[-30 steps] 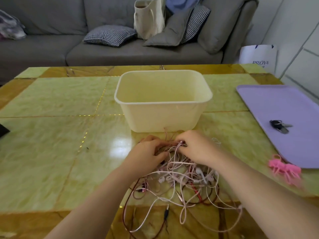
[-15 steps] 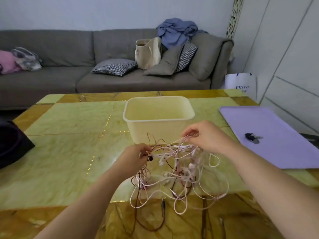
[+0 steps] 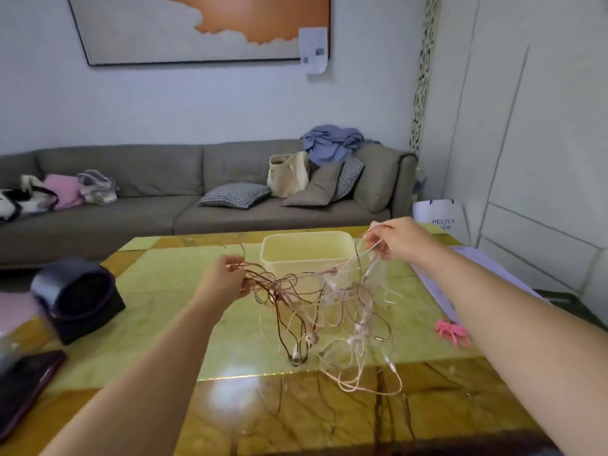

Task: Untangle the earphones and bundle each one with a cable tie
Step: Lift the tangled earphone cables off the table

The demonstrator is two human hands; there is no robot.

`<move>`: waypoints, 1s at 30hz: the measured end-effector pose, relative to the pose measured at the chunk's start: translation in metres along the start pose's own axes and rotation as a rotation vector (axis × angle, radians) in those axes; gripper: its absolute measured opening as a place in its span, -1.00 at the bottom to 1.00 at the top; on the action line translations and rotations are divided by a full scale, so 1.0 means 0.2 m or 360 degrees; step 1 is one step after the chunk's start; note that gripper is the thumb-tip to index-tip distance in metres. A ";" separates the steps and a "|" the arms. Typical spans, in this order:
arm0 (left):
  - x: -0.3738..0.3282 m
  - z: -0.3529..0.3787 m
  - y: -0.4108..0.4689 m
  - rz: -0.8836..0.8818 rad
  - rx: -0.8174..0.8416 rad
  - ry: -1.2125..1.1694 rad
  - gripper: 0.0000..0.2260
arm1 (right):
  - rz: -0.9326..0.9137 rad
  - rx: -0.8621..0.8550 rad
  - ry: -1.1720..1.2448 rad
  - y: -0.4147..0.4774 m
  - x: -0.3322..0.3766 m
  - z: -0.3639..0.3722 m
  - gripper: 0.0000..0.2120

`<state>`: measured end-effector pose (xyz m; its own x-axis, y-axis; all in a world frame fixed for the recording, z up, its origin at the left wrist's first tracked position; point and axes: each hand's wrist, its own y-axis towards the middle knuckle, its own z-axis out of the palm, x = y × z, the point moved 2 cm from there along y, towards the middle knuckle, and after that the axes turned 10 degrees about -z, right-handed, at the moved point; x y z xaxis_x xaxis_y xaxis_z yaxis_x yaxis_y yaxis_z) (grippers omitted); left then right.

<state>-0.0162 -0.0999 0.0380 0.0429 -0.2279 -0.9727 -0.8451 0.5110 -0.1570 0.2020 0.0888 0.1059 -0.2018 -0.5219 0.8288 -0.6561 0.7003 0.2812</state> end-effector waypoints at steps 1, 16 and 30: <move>-0.01 -0.01 -0.02 -0.0016 -0.0008 -0.0059 -0.77 | 0.0059 -0.0015 0.0125 -0.03 0.01 -0.01 -0.69; 0.06 0.08 0.17 0.0138 -0.0147 0.0498 -0.77 | 0.0195 -0.0343 0.0119 0.19 -0.16 -0.06 -0.66; 0.17 0.19 0.37 0.0090 0.0093 0.1381 -0.65 | -0.0200 -0.0021 0.0491 0.39 0.05 0.02 -0.76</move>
<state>-0.0570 -0.0386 -0.0127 -0.4395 -0.7399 -0.5093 -0.8039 0.5769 -0.1445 0.1461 0.1366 0.1347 0.1113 -0.4340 0.8940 -0.6520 0.6471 0.3952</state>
